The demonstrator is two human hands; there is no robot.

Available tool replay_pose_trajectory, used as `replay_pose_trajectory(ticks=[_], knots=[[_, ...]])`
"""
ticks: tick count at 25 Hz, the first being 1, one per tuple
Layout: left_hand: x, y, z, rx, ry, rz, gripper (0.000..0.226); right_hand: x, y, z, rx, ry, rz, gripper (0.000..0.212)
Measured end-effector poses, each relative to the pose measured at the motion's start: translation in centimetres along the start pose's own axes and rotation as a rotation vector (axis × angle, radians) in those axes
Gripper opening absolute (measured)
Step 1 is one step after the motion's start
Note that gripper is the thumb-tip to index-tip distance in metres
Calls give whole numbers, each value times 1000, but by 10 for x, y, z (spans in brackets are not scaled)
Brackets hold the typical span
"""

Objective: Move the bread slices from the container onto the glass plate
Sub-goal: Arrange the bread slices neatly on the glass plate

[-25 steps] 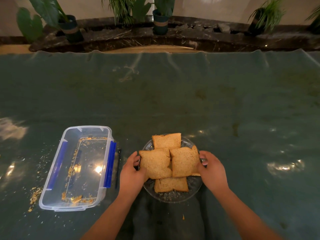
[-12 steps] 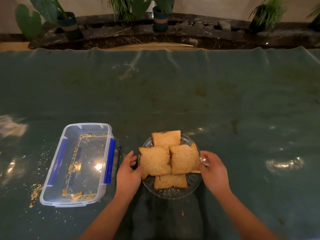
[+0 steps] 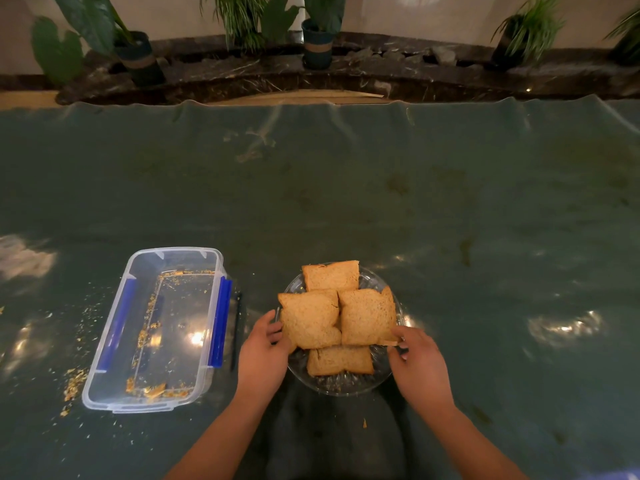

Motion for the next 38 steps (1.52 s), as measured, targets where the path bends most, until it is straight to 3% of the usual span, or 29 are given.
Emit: replay_pose_trajectory(ticks=[6, 18, 26, 33, 38], knots=[[-12, -3, 3, 16, -29, 21, 59, -18, -16, 0, -49, 21, 30, 29], [-25, 5, 14, -85, 3, -65, 67, -48, -12, -11, 11, -4, -74, 40], [-22, 8, 20, -61, 28, -35, 76, -52, -13, -15, 11, 5, -72, 46], [-31, 12, 28, -157, 45, -124, 74, -50, -11, -18, 55, -17, -129, 51], [-22, 9, 22, -78, 19, -72, 71, -48, -14, -16, 37, -28, -134, 52]])
Point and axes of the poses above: each hand's wrist, its own x-axis away from the middle knuckle, its own y-axis out of the palm, z = x × y, the point moved 3 cm from there along -x, towards the middle knuckle, and after that the axes turned 6 degrees about -z, right-handed, at the moved point
